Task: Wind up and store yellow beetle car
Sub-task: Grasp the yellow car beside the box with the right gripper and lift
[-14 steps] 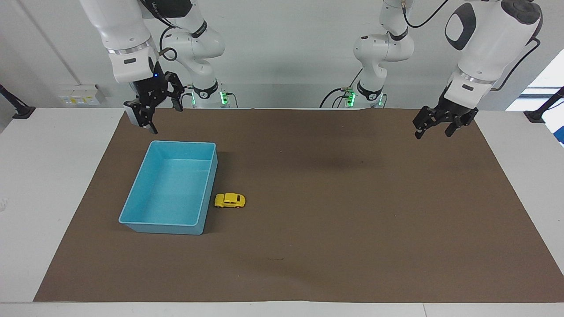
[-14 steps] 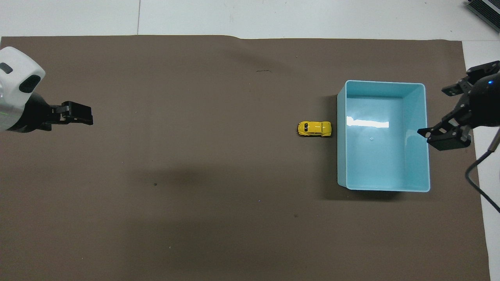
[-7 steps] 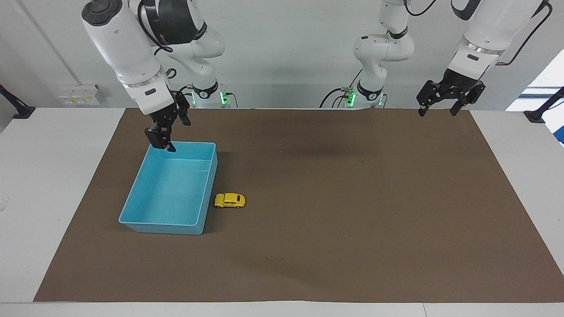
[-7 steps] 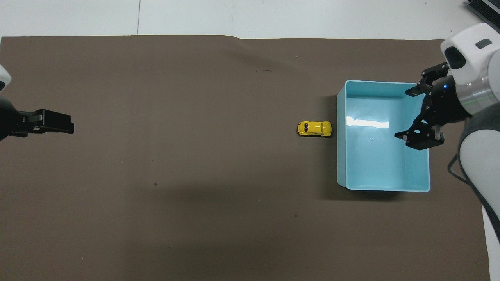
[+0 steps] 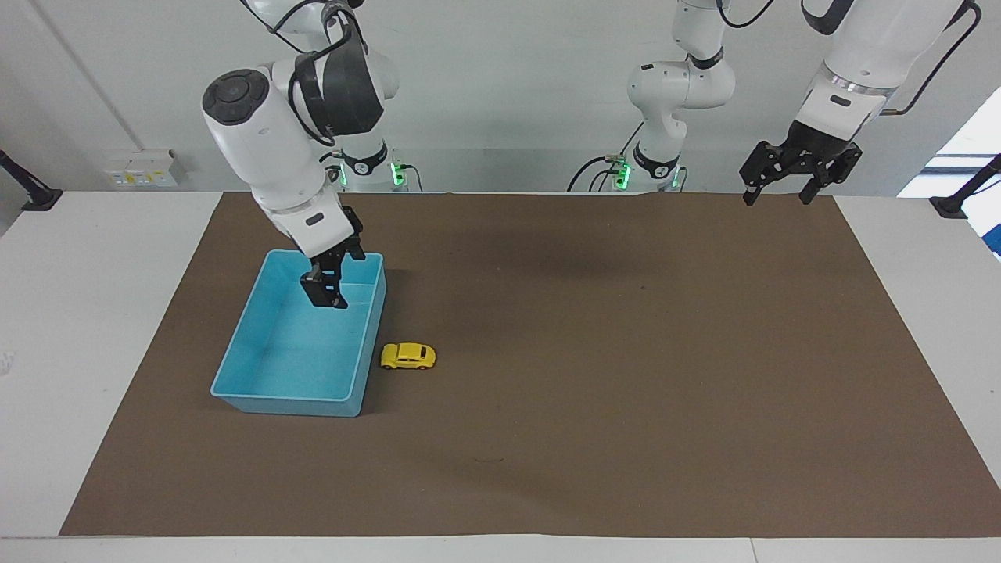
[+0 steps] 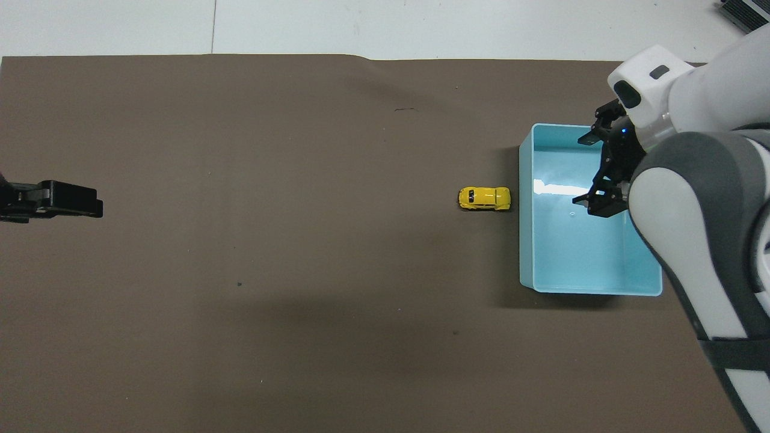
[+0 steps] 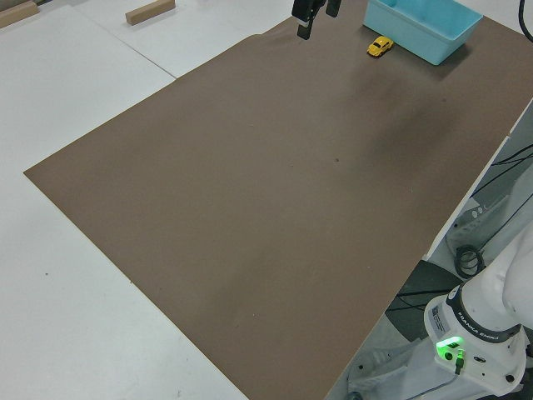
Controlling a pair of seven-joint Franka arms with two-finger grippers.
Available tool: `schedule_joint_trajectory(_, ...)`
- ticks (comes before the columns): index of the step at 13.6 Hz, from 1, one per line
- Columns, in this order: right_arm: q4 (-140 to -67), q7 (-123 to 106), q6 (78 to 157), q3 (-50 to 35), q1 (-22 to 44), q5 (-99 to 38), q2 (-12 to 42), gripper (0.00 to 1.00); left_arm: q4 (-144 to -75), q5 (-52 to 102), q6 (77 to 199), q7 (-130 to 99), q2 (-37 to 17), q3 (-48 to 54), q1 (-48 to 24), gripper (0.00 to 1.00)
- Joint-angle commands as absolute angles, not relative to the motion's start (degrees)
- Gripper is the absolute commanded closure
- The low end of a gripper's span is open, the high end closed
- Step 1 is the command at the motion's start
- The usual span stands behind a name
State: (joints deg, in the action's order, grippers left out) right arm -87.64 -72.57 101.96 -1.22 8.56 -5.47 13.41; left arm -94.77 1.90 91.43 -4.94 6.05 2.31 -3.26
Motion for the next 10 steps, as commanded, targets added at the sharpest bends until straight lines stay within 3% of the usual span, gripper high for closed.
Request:
schedule_joint_trajectory(1, -91.31, -73.65, 107.03, -1.67, 8.44, -6.50, 13.80, 0.00, -93.69, 1.67, 90.09, -4.13, 5.98, 2.99, -3.51, 0.00)
schedule_joint_trajectory(10, -95.44, -75.24, 119.25, -1.67, 11.69, -6.50, 20.30, 0.00, -93.16, 2.46, 90.53, -4.92, 5.98, 2.99, -3.69, 0.00)
